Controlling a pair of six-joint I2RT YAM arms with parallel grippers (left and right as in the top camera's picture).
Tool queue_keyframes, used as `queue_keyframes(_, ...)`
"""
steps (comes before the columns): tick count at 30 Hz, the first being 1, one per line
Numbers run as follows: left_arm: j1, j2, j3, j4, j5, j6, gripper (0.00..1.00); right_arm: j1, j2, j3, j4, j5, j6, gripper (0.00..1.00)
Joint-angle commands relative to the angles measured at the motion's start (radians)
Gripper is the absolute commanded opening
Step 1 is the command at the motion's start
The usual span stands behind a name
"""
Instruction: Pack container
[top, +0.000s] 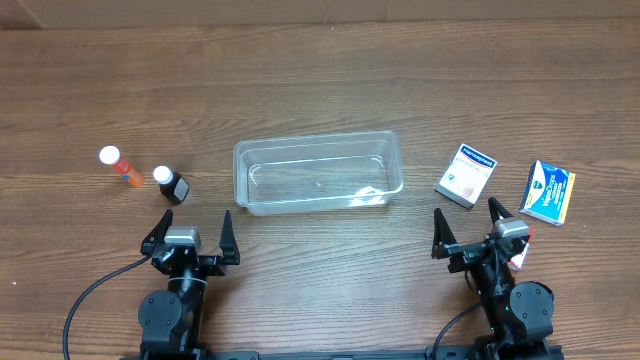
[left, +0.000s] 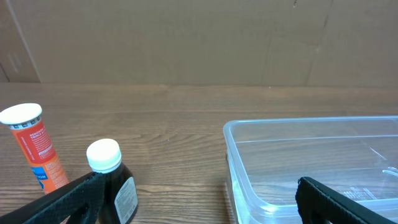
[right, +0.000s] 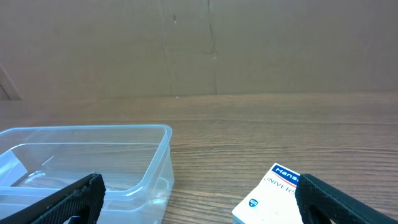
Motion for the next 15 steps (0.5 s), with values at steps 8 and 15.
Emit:
queue_keyframes(8,-0.007,-0.008,0.122,-0.098,0.003,-0.027,1.00,0.002,0.022,0.118,-0.127,-0.006,0.058,1.00)
queue_keyframes(15,-0.007,0.487,0.748,-0.563,-0.021,-0.064,1.00,0.002,0.685,0.737,-0.499,-0.010,0.114,1.00)
